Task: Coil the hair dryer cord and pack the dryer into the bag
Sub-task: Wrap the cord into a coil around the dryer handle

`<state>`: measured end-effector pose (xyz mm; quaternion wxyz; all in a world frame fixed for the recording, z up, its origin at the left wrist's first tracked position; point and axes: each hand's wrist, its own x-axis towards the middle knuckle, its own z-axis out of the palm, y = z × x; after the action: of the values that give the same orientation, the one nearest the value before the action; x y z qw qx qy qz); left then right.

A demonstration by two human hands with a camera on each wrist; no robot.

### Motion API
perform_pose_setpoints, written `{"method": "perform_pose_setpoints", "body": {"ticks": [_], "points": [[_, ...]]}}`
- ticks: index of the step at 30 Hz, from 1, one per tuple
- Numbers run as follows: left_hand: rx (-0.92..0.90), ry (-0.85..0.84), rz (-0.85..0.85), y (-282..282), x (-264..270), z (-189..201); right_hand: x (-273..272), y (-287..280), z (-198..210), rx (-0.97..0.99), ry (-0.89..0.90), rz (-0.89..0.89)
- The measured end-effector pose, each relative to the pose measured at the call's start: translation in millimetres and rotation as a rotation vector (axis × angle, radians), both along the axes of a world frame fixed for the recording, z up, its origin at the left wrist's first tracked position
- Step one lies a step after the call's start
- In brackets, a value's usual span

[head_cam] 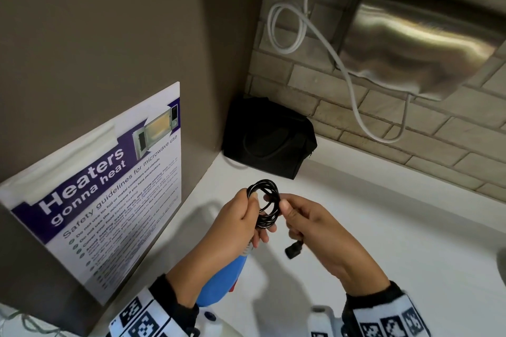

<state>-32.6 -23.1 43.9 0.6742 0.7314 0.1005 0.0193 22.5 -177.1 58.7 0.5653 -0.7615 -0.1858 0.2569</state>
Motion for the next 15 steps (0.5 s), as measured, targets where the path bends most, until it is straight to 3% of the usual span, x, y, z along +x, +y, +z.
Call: {"method": "perform_pose_setpoints", "body": {"ticks": [3,8,15], "points": [[-0.017,-0.001,-0.003,-2.0,0.2,-0.4,-1.2,4.4,0.2,0.217,0.253,-0.005],[-0.036,0.029,0.044,-2.5,-0.3,0.3,-4.9,4.4,2.7,0.072,0.11,0.099],[0.03,0.02,0.066,1.9,3.0,1.6,1.5,-4.1,-1.9,-0.032,0.019,0.08]]}}
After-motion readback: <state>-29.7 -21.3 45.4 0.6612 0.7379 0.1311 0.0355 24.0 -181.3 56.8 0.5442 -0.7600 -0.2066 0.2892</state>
